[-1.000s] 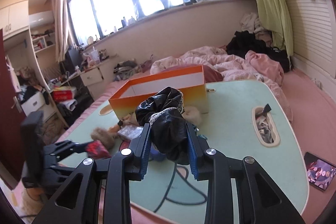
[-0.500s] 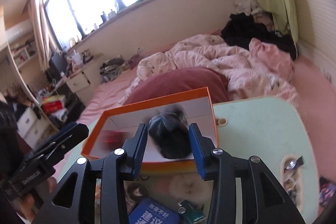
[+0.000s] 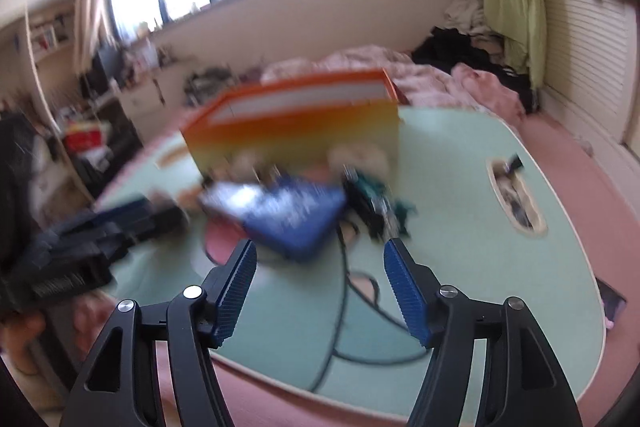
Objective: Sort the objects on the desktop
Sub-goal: 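Drop the black cloth in the box with right while left drops the red block in, then grasp the beige fluffy ball with the left gripper while the right grasps the green toy car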
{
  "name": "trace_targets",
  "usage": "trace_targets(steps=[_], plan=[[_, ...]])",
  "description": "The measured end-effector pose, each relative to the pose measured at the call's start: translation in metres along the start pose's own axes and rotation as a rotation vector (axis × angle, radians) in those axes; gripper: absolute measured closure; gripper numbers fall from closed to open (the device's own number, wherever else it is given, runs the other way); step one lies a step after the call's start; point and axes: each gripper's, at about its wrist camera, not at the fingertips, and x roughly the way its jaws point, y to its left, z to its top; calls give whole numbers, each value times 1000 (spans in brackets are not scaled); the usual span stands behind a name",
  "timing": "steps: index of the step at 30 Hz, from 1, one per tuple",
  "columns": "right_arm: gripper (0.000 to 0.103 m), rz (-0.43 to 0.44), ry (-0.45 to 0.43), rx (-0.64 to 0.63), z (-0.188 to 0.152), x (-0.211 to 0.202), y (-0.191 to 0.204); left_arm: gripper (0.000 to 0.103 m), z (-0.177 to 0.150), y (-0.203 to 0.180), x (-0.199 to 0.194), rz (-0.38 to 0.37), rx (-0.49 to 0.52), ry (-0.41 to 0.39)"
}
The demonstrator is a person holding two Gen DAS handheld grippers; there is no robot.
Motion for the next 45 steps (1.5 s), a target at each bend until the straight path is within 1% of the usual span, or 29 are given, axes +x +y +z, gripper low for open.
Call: trace_targets(steps=[3,4,6,7,8,12,14,15,16,17,18,19,20,27,29,31,37,39,41,43,44,45], plan=[[35,-40,47,-44,-11,21,1,22,1,0,1,36,9,6],[21,-54,48,-49,-13,20,3,22,0,4,5,42,-9,19],[5,-44,56,-58,-13,22,6,22,-5,10,13,44,-43,66],[1,-47,62,-72,-13,23,8,21,-9,14,20,40,-63,102],[1,-58,69,-87,-14,25,10,21,-11,16,20,30,-64,91],[0,-54,67,-92,-14,25,10,20,-13,27,14,-17,-112,68],[0,-56,69,-94,-14,26,9,17,-13,28,15,-25,-109,66],[0,-55,70,-97,-14,26,8,12,-13,26,16,-23,-89,67],[0,-54,71,-98,-13,30,9,9,-13,21,19,-11,-49,73],[0,-54,71,-99,-13,30,9,7,-12,15,22,14,-7,81],[0,-54,71,-97,-13,30,9,0,-14,7,26,40,51,94],[0,-58,68,-111,-13,30,11,0,-15,0,29,58,91,99],[0,-45,67,-107,-13,31,11,0,-14,-1,29,58,90,103],[0,-45,66,-109,-13,32,12,0,-14,-2,25,60,93,101],[0,-45,66,-109,-12,32,12,0,-15,-3,26,74,108,101],[0,-46,67,-110,-13,32,12,0,-17,-7,30,100,149,103],[0,-45,66,-110,-13,32,11,0,-15,-6,29,89,146,104],[0,-45,66,-109,-13,32,11,0,-15,-4,28,99,130,95],[0,-44,66,-109,-13,32,11,0,-13,6,22,83,71,69],[0,-44,66,-109,-13,33,12,0,-10,19,13,43,-3,26],[0,-44,66,-109,-12,33,12,1,-9,25,10,38,-27,8],[0,-45,66,-109,-12,33,12,3,-8,28,8,43,-41,-4]])
